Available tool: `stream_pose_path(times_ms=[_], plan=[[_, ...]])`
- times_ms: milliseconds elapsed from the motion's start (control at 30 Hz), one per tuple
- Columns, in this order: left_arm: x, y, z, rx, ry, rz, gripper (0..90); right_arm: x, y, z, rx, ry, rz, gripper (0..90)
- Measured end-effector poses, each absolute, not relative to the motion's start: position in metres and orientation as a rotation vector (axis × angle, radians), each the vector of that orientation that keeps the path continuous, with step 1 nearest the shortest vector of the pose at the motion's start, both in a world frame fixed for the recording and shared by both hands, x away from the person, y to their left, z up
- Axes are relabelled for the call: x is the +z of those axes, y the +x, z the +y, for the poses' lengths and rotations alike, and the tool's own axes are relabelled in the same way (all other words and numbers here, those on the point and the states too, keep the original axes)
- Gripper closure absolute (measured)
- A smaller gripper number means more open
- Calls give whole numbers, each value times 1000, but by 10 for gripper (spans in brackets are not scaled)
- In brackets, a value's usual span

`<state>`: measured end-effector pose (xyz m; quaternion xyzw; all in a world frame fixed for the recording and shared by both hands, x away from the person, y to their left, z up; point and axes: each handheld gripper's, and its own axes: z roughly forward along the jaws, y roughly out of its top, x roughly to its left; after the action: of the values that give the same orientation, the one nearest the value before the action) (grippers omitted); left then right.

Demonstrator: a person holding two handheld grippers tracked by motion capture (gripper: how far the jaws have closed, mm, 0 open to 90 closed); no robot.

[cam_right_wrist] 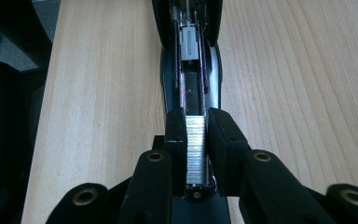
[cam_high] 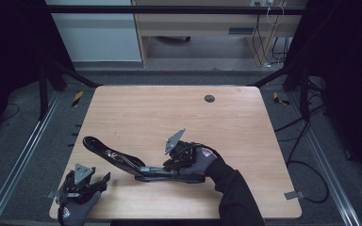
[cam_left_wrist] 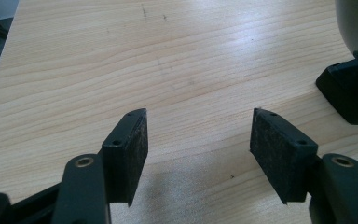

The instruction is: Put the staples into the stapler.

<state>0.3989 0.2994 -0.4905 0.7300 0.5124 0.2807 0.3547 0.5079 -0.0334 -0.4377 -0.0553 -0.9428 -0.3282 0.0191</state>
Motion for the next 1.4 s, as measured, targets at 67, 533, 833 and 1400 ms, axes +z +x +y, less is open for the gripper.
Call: stream_pose_path(times_ms=[67, 533, 833, 1400], plan=[[-490, 399, 299, 726, 1887, 1324, 365, -438, 508, -33, -1017, -172, -2929, 783], [-490, 399, 299, 726, 1891, 1324, 365, -437, 506, -34, -1044, -157, -2921, 783], [-491, 399, 299, 727, 1889, 1325, 365, -438, 507, -34, -1022, -153, -2929, 783], [-491, 399, 299, 727, 1891, 1323, 365, -440, 508, -34, -1021, -131, -2930, 784]])
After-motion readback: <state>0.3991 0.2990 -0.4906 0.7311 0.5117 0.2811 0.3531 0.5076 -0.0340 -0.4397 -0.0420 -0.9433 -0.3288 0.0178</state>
